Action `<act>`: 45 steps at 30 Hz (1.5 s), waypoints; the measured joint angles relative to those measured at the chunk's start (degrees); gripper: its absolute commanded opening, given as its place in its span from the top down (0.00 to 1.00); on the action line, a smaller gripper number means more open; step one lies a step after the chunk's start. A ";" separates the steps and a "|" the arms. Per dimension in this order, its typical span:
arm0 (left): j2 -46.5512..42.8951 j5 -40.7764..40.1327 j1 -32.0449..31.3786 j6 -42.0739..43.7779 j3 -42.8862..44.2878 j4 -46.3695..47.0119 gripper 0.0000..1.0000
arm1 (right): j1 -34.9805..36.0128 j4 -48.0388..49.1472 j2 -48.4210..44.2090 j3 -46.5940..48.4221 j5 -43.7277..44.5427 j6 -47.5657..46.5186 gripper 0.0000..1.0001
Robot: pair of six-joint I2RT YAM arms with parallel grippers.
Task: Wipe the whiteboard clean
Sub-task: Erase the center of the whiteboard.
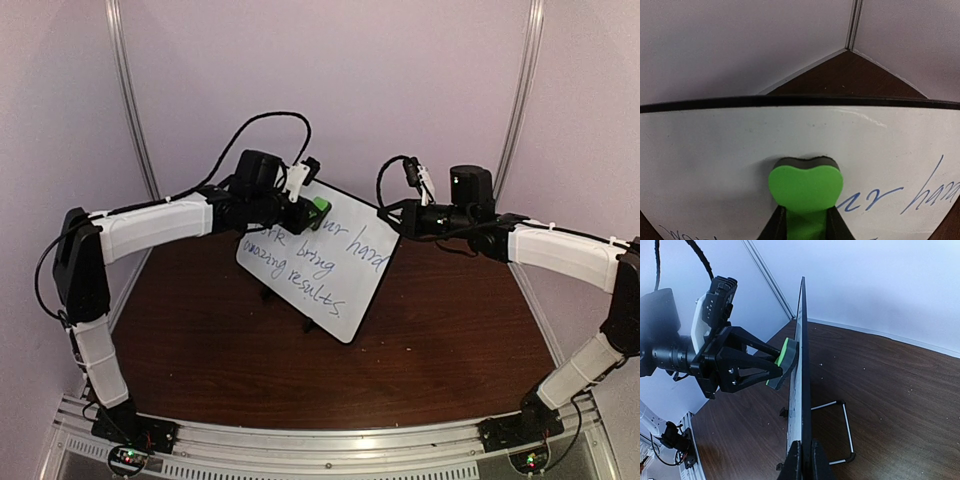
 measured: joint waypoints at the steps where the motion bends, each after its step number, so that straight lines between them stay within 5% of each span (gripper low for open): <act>1: 0.02 -0.20 -0.07 0.00 0.24 0.11 0.83 | 0.00 0.02 0.00 0.00 -0.02 0.00 1.00; 16: -5.01 -3.48 -1.05 -0.68 -15.06 5.46 0.83 | 0.00 0.52 0.15 0.00 -0.79 -0.09 1.00; 31: -0.35 -3.65 -1.07 0.79 0.94 -2.95 0.83 | 0.00 0.42 0.22 0.07 -0.44 -0.02 1.00; 45: -3.85 -4.11 -3.54 -0.55 -10.71 3.04 0.83 | 0.00 0.44 0.31 0.17 -0.68 -0.07 1.00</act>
